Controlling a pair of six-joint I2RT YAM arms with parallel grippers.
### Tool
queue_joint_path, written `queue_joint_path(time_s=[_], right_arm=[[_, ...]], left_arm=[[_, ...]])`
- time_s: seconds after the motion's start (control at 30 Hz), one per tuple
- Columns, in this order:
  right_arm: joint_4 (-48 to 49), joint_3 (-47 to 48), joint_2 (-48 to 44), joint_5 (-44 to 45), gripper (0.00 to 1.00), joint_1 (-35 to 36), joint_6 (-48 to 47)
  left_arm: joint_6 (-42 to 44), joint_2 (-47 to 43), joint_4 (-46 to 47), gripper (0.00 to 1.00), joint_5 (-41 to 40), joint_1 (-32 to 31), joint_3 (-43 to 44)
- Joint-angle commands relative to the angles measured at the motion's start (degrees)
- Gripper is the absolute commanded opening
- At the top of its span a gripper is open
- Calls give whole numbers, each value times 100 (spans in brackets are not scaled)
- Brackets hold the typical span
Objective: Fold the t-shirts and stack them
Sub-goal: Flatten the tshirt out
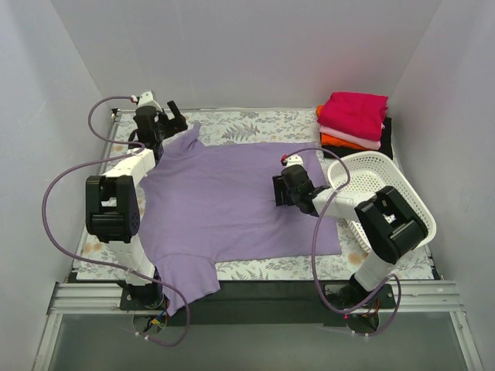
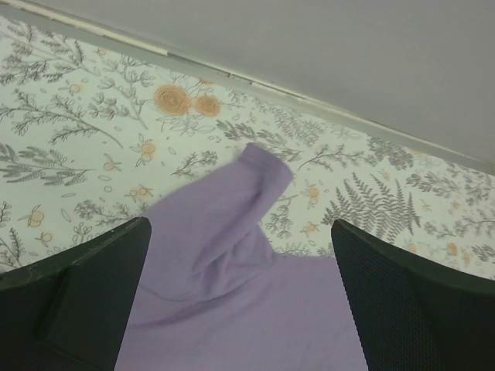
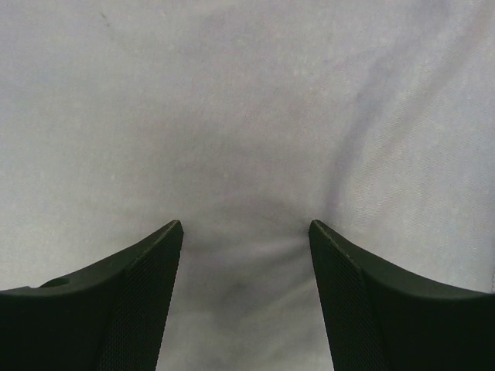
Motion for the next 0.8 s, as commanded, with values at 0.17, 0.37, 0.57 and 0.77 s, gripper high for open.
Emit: queue_joint_path(time_s=[0.17,0.37,0.57,0.77], right_arm=[[-1610,-696,-99,-66,61,-15,399],[-1592,-750,-328,-92,61,-6,434],[-1522,-829,-346,-101,61,3,408],[-1461,-882,-416,-119,61,20,390]], left_arm=[[-18,435,-305,96,157,-5,202],[-229,1147,-208,92,-294,-5,667],[-273,1824,-208,79,-61,-13,1265],[-212,2167,-305,70,-51,-66,1459]])
